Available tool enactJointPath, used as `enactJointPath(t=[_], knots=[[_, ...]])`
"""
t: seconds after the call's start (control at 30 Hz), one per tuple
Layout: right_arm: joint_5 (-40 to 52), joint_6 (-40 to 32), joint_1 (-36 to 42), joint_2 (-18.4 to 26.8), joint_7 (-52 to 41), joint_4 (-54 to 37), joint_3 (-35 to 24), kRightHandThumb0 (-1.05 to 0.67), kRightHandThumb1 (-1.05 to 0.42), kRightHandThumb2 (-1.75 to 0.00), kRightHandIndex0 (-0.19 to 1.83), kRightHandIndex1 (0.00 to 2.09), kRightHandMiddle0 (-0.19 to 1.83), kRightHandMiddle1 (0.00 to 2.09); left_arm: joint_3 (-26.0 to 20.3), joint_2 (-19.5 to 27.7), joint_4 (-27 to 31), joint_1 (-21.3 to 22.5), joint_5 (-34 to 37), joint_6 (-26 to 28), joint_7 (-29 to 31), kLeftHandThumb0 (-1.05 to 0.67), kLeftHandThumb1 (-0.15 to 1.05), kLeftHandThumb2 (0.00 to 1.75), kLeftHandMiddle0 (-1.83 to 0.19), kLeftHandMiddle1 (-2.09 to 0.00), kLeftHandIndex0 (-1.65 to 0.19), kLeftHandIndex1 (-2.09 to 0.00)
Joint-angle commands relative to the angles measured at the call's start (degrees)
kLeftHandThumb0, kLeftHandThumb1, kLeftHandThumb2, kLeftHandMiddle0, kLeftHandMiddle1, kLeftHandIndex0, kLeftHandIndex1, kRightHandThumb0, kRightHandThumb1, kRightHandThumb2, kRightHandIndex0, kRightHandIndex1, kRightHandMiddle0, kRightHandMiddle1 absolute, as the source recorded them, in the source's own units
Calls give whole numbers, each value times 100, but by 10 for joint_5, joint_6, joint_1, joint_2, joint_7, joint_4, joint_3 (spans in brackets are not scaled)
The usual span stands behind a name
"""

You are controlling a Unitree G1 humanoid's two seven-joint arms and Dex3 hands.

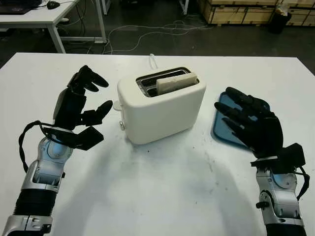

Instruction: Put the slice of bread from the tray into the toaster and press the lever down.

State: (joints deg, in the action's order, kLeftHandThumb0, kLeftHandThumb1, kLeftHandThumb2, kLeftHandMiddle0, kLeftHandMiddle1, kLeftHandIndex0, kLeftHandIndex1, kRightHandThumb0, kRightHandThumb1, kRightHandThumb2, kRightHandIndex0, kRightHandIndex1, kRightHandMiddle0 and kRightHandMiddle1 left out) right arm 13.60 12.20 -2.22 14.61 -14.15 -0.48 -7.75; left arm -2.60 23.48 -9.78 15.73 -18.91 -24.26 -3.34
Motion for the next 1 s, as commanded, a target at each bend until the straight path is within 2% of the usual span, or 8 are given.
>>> enactJointPath(t=[0.0,0.13,0.3,0.53,0.67,0.77,0.97], knots=[[-8,-18,-10,-1,0,2,4,-59,-75,0,75,2,61,1,2,11,5,5,-16,1,-1,-83,54,101,-16,-175,0,-175],[-20,-27,-13,-4,5,3,5,-60,-75,0,75,2,63,1,10,22,8,9,-41,13,5,-83,48,107,-22,-175,0,-175],[-22,-20,-15,-8,5,9,3,-60,-76,0,77,3,65,2,33,50,11,17,-109,27,7,-87,43,113,-30,-175,-1,-175],[-25,-18,-14,-9,1,9,3,-59,-77,0,78,3,67,2,66,87,15,33,-165,20,16,-78,24,136,-43,-175,-20,-175],[-28,-23,-14,-10,4,7,4,-60,-78,0,78,3,69,2,69,106,24,36,-157,8,35,-65,38,147,-55,-175,-30,-175],[-31,-19,-16,-10,3,12,4,-60,-78,0,79,4,70,2,66,116,25,39,-155,-8,35,-62,48,148,-61,-175,-34,-175],[-32,-18,-19,-14,1,19,3,-60,-78,0,79,4,71,2,53,121,34,38,-133,-15,41,-59,57,149,-63,-175,-36,-175]])
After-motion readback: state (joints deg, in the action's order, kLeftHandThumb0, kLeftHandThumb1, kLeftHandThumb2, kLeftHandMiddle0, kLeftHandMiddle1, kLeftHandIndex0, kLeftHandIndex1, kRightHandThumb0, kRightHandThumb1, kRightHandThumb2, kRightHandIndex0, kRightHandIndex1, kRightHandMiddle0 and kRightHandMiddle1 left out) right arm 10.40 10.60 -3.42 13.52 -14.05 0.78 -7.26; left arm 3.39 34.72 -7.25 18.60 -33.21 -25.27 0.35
